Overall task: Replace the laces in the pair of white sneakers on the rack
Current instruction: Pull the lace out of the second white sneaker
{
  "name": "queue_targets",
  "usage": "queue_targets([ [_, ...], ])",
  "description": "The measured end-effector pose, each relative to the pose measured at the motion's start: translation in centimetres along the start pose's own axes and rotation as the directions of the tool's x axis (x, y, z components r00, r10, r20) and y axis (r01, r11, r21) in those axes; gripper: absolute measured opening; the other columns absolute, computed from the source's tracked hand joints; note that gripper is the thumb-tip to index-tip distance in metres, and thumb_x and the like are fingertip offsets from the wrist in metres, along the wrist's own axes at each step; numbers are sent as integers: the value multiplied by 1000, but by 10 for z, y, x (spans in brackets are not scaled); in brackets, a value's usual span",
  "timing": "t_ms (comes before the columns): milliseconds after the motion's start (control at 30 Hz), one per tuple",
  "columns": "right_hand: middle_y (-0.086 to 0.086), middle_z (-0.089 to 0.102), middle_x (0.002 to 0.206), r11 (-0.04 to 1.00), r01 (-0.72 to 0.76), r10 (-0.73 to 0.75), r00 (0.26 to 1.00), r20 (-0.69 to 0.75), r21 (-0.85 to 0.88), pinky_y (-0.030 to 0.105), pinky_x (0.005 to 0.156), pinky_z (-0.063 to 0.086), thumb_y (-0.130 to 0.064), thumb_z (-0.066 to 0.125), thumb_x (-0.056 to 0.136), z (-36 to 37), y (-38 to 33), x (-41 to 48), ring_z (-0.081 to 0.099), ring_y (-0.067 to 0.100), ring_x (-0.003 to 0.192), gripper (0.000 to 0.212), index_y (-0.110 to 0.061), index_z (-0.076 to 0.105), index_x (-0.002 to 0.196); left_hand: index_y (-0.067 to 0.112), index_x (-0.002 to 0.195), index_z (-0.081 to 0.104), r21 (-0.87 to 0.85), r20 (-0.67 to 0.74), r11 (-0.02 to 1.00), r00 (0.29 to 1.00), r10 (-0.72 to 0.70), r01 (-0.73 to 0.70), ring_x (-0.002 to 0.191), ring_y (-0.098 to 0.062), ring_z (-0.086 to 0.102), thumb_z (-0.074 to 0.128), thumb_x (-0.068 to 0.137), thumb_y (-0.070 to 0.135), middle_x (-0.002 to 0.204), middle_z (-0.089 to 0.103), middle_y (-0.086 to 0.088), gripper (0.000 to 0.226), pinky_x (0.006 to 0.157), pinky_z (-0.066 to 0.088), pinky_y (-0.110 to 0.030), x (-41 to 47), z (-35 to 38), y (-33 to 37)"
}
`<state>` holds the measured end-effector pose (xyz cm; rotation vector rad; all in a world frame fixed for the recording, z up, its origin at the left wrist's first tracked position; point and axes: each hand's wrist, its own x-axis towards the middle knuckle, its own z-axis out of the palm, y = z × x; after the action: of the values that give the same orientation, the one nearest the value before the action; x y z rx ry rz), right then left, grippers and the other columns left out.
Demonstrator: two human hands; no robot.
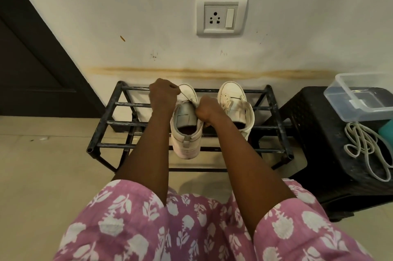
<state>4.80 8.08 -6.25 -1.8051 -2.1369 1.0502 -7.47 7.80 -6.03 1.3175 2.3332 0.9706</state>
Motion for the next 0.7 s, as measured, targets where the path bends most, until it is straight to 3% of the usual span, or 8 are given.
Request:
queue_targets([
  [167,25,56,120,1000,3,-3,1000,14,9,39,84,52,-9,48,93,-1,1,0,59,36,106,32,6,50,121,3,108,70,-133,-275,973,936,-218,188,98,-26,65,55,90,13,105,70,-15,26,73,48,-25,9,-24,-14],
  [300,25,56,121,1000,3,-3,1000,10,24,40,86,52,-11,51,93,-1,2,0,59,36,106,33,6,50,121,1,113,66,-138,-377,955,878,-297,263,103,-27,63,48,94,11,112,67,-16,28,82,36,-18,9,-34,-25],
  [400,23,56,120,1000,2,-2,1000,4,19,41,85,53,-9,51,92,-1,3,0,59,35,106,32,5,51,121,2,115,65,1,-218,970,947,-236,242,109,-28,60,50,93,11,118,64,-15,28,86,44,-26,14,-31,-28],
  [500,23,58,119,1000,1,-1,1000,9,8,39,84,53,-7,50,91,-1,4,1,60,34,104,31,5,53,119,6,117,65,54,80,997,995,-66,62,114,-24,57,59,82,8,123,63,-11,35,95,39,-26,14,-21,-20],
  [533,23,58,118,1000,3,-3,1000,7,-1,39,83,53,-7,50,91,-1,3,1,60,34,104,30,5,53,119,7,115,67,38,160,999,987,4,-10,111,-23,59,61,80,8,119,65,-11,35,93,41,-24,11,-17,-16],
  [633,23,59,117,1000,18,-18,1000,4,-25,39,85,53,-9,50,93,-1,3,1,60,35,104,30,5,54,119,5,100,74,61,356,988,928,108,-139,97,-20,65,67,75,9,102,72,-11,26,67,43,-12,2,-1,-3],
  [700,23,60,117,999,20,-20,1000,2,-33,39,86,52,-12,50,94,-1,3,2,60,34,105,30,4,55,118,1,96,74,118,386,982,918,92,-148,95,-23,65,69,72,9,98,72,-14,25,71,49,-20,2,7,0],
])
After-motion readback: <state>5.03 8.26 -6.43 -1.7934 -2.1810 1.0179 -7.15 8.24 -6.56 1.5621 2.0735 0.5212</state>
